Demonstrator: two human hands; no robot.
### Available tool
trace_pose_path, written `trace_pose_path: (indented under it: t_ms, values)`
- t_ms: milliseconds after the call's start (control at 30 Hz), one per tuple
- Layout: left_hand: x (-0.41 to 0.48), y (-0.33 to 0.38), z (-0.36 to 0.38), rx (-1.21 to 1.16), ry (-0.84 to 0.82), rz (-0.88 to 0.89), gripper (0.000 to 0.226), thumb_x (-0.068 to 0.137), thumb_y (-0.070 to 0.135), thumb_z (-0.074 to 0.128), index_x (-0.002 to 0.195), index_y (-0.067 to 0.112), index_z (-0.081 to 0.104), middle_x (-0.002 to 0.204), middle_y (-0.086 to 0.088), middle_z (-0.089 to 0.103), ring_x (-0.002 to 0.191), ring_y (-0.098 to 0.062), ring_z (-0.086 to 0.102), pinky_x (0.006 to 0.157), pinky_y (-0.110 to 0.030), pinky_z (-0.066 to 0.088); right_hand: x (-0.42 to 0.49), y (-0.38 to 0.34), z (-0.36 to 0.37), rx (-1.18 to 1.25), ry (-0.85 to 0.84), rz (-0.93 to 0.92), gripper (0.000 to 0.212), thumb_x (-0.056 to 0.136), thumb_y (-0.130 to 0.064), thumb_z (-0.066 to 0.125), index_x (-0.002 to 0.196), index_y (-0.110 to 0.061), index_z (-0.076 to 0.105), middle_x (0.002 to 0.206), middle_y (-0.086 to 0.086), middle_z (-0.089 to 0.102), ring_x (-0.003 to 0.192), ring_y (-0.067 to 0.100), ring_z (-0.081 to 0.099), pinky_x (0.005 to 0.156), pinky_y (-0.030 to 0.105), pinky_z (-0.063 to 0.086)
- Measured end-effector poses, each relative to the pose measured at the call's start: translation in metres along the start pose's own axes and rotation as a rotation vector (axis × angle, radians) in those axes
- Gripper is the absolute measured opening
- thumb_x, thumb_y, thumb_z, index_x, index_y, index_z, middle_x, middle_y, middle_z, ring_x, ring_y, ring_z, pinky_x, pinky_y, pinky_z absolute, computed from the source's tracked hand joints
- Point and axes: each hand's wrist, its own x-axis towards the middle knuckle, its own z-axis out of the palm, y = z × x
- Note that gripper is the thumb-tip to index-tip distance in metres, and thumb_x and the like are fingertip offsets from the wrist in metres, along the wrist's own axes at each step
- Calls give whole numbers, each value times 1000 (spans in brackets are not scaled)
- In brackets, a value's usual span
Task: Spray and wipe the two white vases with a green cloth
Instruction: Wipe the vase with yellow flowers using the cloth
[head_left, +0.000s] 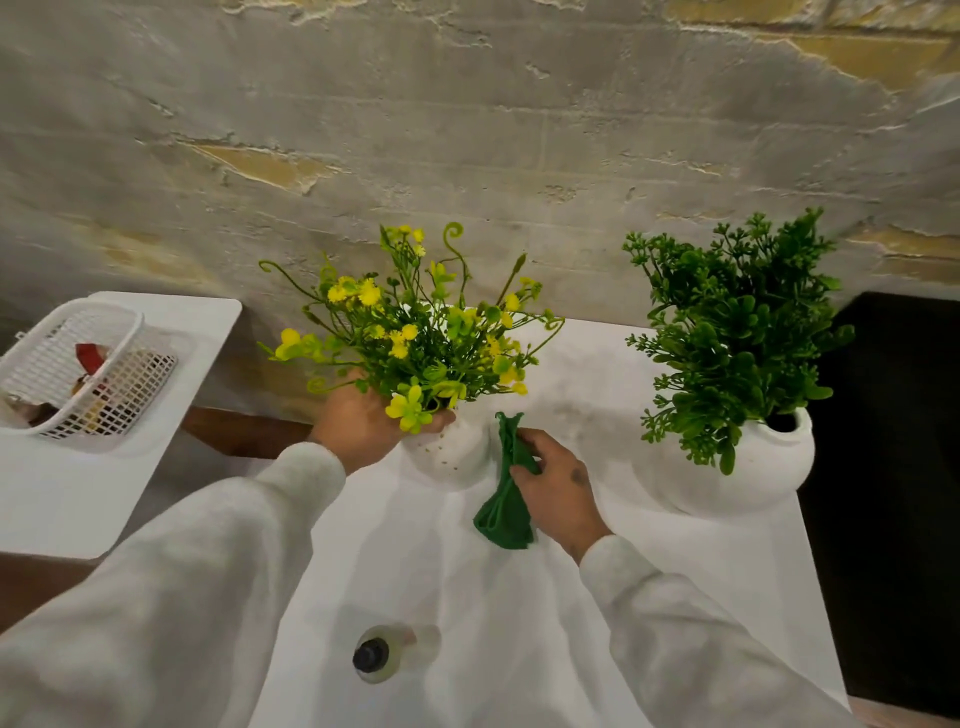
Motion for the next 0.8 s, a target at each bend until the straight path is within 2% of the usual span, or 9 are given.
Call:
trace_pose_path:
  t_ms: [100,133,200,300,367,467,633,733,800]
  values:
    - [-10,5,-3,266,173,448,14,93,45,55,84,34,51,62,3,50,72,-11,59,57,-13,35,5,-7,-4,-6,31,-29,40,94,-7,57,130,-26,61,121,-4,66,97,15,63,74,4,45]
    - [-13,13,-7,221,92,485,27,102,40,39,89,41,63,61,0,61,62,-14,63,54,-14,40,7,-11,-6,-11,44,-52,40,94,-8,56,129,-26,62,120,-4,66,96,13,62,72,0,43]
    - [-11,11,1,299,343,687,69,106,22,16,78,42,76,52,0,63,42,-17,60,43,-15,39,8,-21,-8,14,68,-115,40,94,-7,56,128,-25,64,121,-6,66,100,10,60,79,4,43]
    - [-23,24,5,13,221,300,31,94,34,56,64,35,61,51,10,52,35,1,51,38,-9,34,7,-37,-3,41,101,-258,40,89,0,57,119,-24,70,117,-13,63,109,10,57,101,19,42]
    - [-13,-1,27,-101,150,123,32,77,43,75,66,25,50,46,14,52,43,9,52,39,-2,31,6,-38,3,-11,106,-365,41,86,2,57,114,-23,74,116,-14,61,114,12,55,105,21,40]
    - [-8,-12,20,-244,31,67,29,75,43,77,76,26,54,51,33,57,52,22,52,42,1,35,-3,-27,7,-86,109,-407,40,88,-3,54,113,-26,75,123,-12,56,115,10,50,101,10,34]
    - [3,-24,12,-154,-96,25,28,80,48,70,93,26,59,73,15,55,59,7,49,52,-5,38,-7,-16,9,-118,165,-470,40,86,-11,51,113,-27,75,121,-13,54,110,16,52,97,13,37]
    - [-1,-21,7,144,-1,286,12,86,39,64,94,30,65,68,7,58,58,-6,54,48,-11,41,3,-29,11,-154,153,-432,40,91,-4,53,119,-24,73,125,-5,55,114,18,51,95,1,27]
    - [5,-23,6,358,98,632,34,90,18,43,105,30,71,68,-8,68,55,-23,65,45,-18,48,1,-29,13,-190,160,-447,40,92,-3,53,121,-23,71,127,-2,55,114,19,49,94,-3,22]
